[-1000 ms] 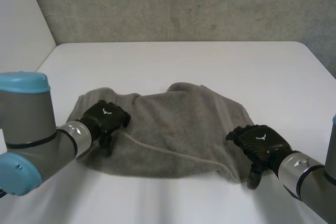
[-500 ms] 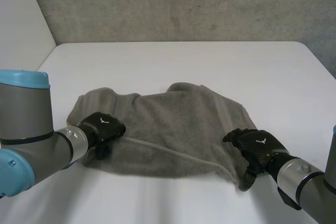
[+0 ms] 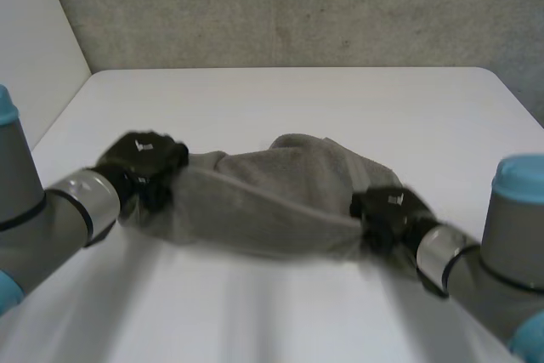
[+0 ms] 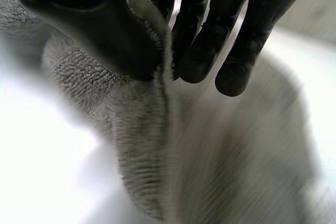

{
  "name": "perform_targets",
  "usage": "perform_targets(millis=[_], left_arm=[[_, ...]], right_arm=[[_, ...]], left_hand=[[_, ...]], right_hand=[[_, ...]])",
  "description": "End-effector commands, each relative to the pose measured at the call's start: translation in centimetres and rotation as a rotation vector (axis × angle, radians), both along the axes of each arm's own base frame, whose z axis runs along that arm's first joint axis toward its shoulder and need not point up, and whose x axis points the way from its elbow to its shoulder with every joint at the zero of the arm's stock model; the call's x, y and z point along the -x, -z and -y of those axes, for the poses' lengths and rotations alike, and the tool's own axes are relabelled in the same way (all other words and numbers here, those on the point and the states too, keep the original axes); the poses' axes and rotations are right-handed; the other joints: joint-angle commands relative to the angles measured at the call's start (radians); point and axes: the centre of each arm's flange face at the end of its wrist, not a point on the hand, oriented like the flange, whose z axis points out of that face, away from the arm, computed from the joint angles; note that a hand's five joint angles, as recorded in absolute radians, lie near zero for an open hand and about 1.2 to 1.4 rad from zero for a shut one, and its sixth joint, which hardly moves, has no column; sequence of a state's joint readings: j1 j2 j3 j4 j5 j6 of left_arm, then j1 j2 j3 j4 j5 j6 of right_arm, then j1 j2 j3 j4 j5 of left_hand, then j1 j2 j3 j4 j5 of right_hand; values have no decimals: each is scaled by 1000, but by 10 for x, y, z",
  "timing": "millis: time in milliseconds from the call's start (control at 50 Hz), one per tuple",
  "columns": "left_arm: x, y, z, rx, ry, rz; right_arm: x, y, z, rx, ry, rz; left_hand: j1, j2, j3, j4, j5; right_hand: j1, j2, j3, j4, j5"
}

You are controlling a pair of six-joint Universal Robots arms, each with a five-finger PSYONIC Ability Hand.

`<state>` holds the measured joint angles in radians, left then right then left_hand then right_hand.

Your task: Fold the towel.

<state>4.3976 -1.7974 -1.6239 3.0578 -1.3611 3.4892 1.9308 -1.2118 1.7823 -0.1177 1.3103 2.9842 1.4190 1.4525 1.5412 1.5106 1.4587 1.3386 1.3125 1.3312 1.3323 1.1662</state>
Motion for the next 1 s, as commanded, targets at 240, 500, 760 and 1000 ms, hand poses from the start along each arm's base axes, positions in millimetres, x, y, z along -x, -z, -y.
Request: perform_targets(millis=[240,500,760,1000], left_arm=[[11,-112,39,262,-129,-369],[-10,-142,-19,276,-131,-437],[-19,-124,-21,228,-163,-402],[14,-80,71,224,-160,-360]], right_arm=[[-28,-177,64,606,-34,46],[-6,-214,7,513,-106,-11],[-6,-217,14,503,-125,-41],[-54,-152,74,530,-171,-241]], left_hand=[[-23,-56,-145,-114,-237],[-23,-56,-145,-114,-237],[-23,-56,-145,-114,-237],[-23,-56,-145,-114,-237]], right_hand=[[58,84,65,64,56],[58,84,65,64,56],[58,84,65,64,56],[58,84,65,64,56]])
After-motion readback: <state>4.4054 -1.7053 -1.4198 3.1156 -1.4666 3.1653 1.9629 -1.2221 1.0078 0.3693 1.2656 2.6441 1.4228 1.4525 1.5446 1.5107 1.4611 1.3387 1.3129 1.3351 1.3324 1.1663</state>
